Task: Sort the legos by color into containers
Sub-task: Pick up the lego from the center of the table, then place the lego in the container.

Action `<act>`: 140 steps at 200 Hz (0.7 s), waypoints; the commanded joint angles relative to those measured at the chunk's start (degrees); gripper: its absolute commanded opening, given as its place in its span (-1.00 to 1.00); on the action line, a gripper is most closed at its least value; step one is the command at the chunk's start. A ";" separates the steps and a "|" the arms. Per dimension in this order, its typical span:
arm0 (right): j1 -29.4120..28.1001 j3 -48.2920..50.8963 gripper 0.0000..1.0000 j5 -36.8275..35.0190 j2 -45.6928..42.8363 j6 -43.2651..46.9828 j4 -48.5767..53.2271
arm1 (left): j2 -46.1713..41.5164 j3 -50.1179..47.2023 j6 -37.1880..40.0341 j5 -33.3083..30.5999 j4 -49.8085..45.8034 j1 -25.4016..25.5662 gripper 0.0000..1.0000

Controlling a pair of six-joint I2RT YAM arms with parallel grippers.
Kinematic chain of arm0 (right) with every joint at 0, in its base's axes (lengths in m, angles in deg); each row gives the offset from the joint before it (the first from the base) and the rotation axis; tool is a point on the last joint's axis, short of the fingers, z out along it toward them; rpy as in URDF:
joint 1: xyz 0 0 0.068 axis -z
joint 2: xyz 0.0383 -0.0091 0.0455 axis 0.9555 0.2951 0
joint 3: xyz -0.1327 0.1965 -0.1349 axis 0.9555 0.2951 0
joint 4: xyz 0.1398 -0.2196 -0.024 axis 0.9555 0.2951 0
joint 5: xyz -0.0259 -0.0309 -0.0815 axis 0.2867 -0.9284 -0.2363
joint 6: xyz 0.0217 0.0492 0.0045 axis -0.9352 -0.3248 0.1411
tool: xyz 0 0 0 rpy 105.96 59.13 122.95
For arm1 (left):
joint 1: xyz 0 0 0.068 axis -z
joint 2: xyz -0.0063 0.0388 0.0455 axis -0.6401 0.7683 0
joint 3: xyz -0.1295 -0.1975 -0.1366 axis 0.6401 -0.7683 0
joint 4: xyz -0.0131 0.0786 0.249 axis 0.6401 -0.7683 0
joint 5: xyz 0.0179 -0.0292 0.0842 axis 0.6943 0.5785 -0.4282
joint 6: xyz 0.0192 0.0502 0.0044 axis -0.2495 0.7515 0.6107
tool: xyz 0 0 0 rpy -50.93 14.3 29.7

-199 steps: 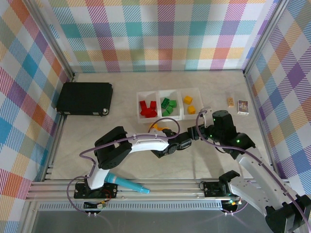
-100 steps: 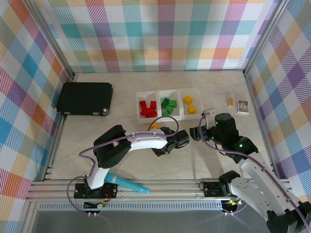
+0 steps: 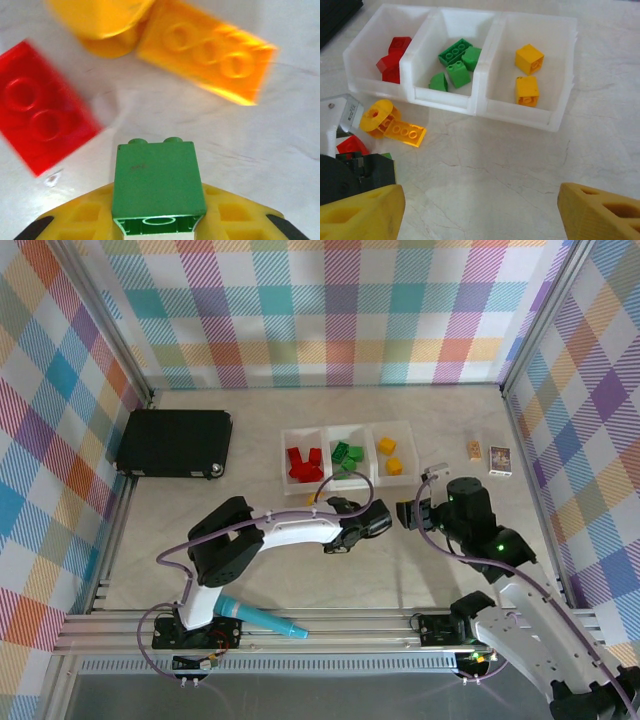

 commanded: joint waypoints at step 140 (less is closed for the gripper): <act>-0.27 5.03 0.66 -12.64 -15.34 -12.45 2.48 | 19.33 48.65 40.44 3.63 -11.92 -17.44 -0.31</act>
